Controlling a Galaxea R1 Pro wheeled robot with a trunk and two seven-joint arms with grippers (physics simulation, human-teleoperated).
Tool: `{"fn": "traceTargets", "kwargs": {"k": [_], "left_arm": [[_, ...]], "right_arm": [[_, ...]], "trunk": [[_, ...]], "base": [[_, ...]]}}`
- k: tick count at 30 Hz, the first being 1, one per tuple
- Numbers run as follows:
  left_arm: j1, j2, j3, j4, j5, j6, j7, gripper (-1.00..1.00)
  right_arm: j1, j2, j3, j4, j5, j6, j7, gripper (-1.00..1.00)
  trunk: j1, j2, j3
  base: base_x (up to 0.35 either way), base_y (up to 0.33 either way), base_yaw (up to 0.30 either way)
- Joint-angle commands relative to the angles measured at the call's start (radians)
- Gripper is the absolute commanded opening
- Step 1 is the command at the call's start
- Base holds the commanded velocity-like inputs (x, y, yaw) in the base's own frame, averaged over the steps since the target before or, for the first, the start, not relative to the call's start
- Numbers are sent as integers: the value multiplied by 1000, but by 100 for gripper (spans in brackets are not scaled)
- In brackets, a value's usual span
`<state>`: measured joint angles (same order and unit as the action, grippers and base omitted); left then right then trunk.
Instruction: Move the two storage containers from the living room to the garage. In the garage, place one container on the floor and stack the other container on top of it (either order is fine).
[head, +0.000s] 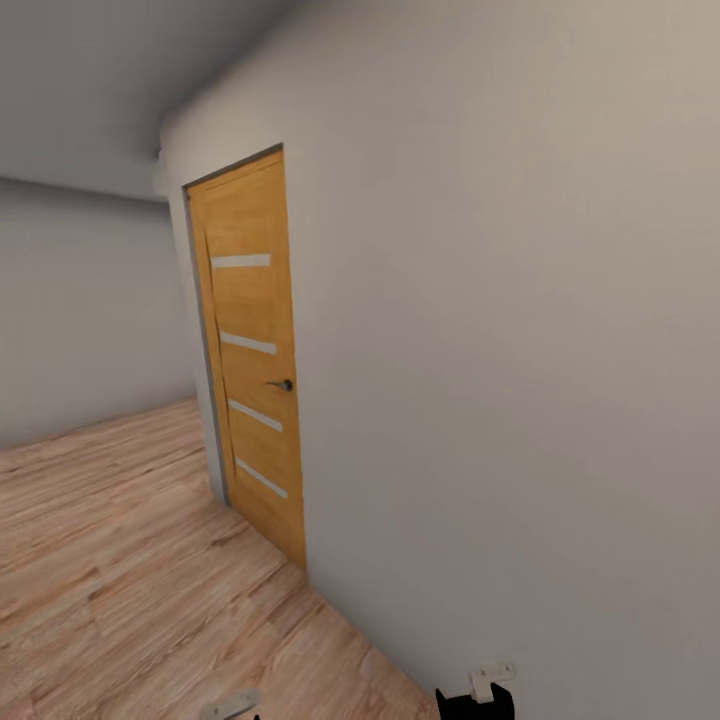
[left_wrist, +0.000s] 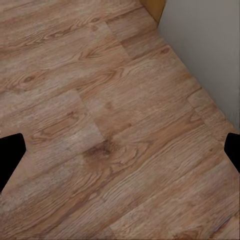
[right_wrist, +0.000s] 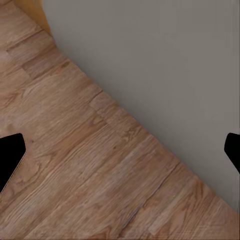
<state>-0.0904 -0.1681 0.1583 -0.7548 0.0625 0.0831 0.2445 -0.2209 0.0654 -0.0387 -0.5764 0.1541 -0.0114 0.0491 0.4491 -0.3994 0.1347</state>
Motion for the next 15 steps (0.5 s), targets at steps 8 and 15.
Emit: {"fn": "traceTargets", "kwargs": {"k": [8,15], "left_arm": [[0,-1,1,-1,6,4,2,100],[0,-1,1,-1,6,4,1,100]], "right_arm": [[0,1,-4,0,9,-1,5,100],[0,1,-4,0,9,-1,5,100]], "trunk": [[1,-1,-1],[1,-1,-1]], "base": [[327,0,297],[327,0,297]]}}
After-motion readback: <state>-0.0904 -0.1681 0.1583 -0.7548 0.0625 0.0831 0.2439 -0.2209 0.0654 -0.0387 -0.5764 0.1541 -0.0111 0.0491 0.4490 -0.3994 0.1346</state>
